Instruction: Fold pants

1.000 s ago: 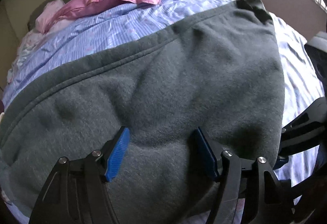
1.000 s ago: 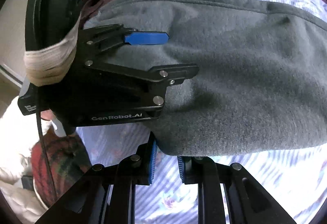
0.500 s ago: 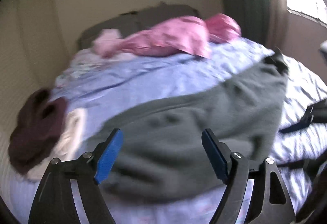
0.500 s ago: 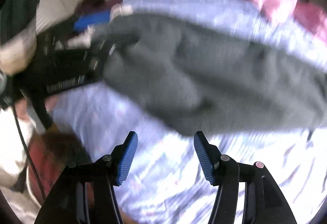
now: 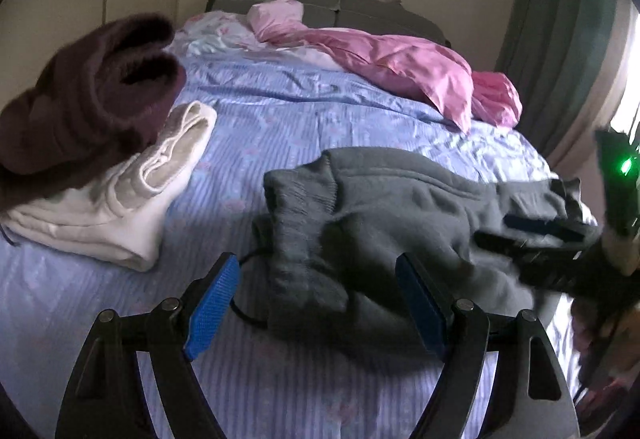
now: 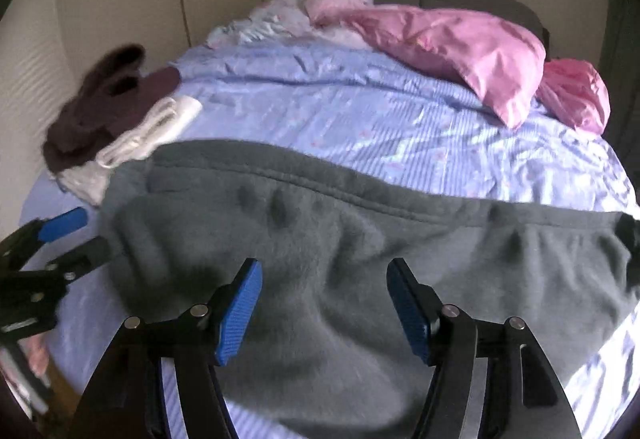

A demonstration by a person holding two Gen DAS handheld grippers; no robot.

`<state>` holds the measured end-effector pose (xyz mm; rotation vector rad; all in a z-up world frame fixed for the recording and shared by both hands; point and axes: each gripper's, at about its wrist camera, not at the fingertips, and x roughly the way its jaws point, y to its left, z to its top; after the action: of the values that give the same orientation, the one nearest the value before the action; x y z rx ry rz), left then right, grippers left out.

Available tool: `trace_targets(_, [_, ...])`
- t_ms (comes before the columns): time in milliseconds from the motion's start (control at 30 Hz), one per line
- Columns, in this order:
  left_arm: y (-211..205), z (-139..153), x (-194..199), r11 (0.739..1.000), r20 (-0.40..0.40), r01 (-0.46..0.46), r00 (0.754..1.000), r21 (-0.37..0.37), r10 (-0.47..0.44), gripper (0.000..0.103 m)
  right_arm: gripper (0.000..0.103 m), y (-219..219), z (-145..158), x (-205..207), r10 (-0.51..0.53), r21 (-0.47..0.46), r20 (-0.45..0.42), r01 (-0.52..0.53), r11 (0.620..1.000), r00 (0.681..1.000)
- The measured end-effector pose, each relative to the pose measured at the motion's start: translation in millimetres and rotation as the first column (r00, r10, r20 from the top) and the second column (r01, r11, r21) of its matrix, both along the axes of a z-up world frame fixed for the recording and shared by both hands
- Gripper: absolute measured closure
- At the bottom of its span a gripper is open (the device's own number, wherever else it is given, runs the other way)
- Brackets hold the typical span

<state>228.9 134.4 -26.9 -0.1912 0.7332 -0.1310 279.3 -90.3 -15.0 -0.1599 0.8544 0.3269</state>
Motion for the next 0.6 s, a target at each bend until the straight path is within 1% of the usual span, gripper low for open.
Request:
trace_targets(67, [3, -8, 13, 1.0, -0.047, -0.022, 0.999, -0.014, 0.022, 0.023, 0.037, 10, -17, 12, 0.006, -0.004, -0.049, -0.006, 1.0, 0.999])
trace_targets(100, [4, -12, 18, 0.999, -0.064, -0.04, 0.997, -0.004, 0.039, 0.023, 0.037, 16, -26, 19, 0.011, -0.015, -0.082, -0.013, 1.0, 0.997])
trace_targets(133, [5, -15, 21, 0.998, -0.074, -0.058, 0.996, 0.011, 0.059, 0.022, 0.037, 22, -32, 23, 0.005, -0.029, -0.095, -0.008, 1.0, 0.995])
trace_targets(233, [7, -25, 27, 0.994, -0.127, -0.095, 0.987, 0.056, 0.102, 0.021, 0.037, 37, -45, 33, -0.017, -0.073, -0.089, 0.011, 0.997, 0.996])
trace_targets(333, [2, -25, 25, 0.989, -0.137, -0.097, 0.984, 0.116, 0.112, 0.02, 0.037, 42, -50, 38, -0.008, -0.09, -0.094, -0.001, 0.996, 0.996])
trace_targets(400, [-6, -14, 17, 0.98, -0.106, -0.095, 0.988, 0.177, 0.115, 0.021, 0.037, 39, -49, 37, 0.015, -0.083, -0.1, -0.024, 0.996, 0.995])
trace_targets(433, [-14, -2, 8, 0.967, -0.062, -0.104, 0.991, 0.235, 0.121, 0.022, 0.037, 36, -46, 35, 0.029, -0.079, -0.11, -0.038, 0.996, 0.994])
trace_targets(500, [-25, 19, -8, 0.944, 0.019, -0.109, 0.994, 0.311, 0.109, 0.022, 0.037, 28, -32, 27, 0.058, -0.075, -0.127, -0.068, 0.995, 0.99])
trace_targets(533, [-34, 32, -17, 0.934, 0.06, -0.106, 0.994, 0.342, 0.09, 0.021, 0.037, 24, -22, 20, 0.08, -0.075, -0.109, -0.089, 0.993, 0.991])
trace_targets(600, [-51, 55, -29, 0.929, 0.109, -0.095, 0.992, 0.359, 0.059, 0.015, 0.036, 10, 4, 0, 0.13, -0.093, -0.025, -0.132, 0.987, 0.991])
